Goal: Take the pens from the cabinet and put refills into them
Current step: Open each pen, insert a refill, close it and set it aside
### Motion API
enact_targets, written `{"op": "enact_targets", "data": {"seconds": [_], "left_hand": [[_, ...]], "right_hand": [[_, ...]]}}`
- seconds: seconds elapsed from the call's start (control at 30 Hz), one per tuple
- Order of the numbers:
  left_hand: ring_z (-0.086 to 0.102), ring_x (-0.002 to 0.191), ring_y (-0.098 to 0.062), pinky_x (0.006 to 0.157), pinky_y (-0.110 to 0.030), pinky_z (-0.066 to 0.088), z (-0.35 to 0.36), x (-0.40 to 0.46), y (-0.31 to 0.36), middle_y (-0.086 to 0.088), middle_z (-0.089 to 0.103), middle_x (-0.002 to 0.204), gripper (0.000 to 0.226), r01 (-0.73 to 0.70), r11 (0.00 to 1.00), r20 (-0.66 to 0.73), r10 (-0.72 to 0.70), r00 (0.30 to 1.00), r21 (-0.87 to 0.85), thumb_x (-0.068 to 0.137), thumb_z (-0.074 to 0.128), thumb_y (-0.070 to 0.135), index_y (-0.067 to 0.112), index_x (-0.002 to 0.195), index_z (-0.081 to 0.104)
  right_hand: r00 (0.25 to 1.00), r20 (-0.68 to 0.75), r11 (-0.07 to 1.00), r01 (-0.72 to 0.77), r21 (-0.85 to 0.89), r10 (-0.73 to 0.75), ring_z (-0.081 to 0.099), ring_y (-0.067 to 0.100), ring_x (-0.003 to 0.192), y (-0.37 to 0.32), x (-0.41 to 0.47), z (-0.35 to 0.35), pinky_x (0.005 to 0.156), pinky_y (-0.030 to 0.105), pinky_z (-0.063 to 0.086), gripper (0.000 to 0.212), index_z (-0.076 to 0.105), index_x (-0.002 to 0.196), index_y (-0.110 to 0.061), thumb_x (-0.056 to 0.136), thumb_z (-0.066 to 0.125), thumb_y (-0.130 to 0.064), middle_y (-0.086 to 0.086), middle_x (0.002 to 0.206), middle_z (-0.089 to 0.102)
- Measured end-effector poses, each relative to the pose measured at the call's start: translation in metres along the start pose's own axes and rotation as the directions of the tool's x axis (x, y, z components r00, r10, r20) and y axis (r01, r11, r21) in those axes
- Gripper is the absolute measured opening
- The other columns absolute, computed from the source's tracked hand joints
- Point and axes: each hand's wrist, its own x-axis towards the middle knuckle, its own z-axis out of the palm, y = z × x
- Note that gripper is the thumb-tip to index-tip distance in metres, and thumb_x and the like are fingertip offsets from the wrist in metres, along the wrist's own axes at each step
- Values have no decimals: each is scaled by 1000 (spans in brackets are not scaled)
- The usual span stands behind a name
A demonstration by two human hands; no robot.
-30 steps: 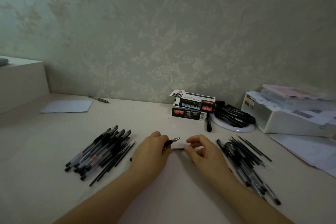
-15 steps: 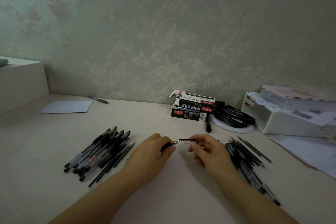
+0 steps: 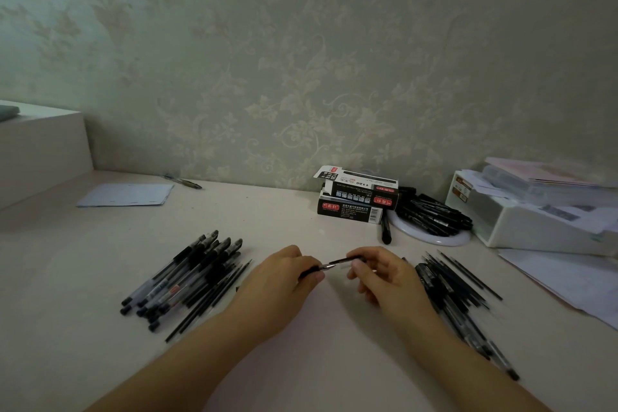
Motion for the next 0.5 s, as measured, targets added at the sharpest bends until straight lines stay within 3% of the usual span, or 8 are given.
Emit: {"op": "enact_targets", "data": {"seconds": [0.1, 0.2, 0.3, 0.4, 0.5], "left_hand": [[53, 81, -8, 75, -31, 47, 2, 0, 4, 10, 52, 91, 25, -26, 999, 6, 26, 1000, -21, 97, 46, 41, 31, 113, 63], [50, 81, 2, 70, -15, 39, 7, -2, 4, 17, 52, 96, 30, -6, 994, -11, 5, 1000, -109, 95, 49, 41, 35, 125, 44], [49, 75, 4, 60, -16, 37, 6, -2, 5, 15, 52, 87, 20, -18, 991, -30, 14, 999, -131, 95, 51, 35, 35, 110, 38], [50, 78, 0, 62, -19, 41, 1, 0, 6, 12, 54, 82, 17, -26, 991, -50, 19, 999, -131, 94, 56, 32, 34, 98, 39], [50, 77, 4, 64, -13, 38, 0, 0, 8, 14, 53, 76, 17, -33, 991, -57, 26, 998, -128, 92, 60, 29, 32, 90, 43]], "right_hand": [[996, 89, 1000, 19, -25, -16, 62, 0, 65, -2, -2, 3, 61, 12, 48, 13, 71, 98, -21, 93, 64, -11, 1, 80, 74], [993, 116, 999, 36, -40, -31, 64, 0, 66, -3, -2, 3, 61, 12, 48, 13, 71, 100, -19, 93, 63, -10, 2, 80, 75], [993, 111, 999, 30, -19, -28, 65, 0, 66, -4, -2, 1, 60, 11, 48, 13, 71, 101, -17, 93, 64, -11, 2, 80, 75], [993, 115, 1000, 27, -5, -26, 65, 0, 66, -4, -2, 2, 61, 10, 48, 12, 72, 100, -16, 92, 65, -11, 2, 79, 76], [993, 119, 1000, 18, 2, -18, 65, 0, 66, -3, -1, 1, 63, 10, 48, 11, 73, 98, -15, 91, 66, -9, 3, 76, 76]]}}
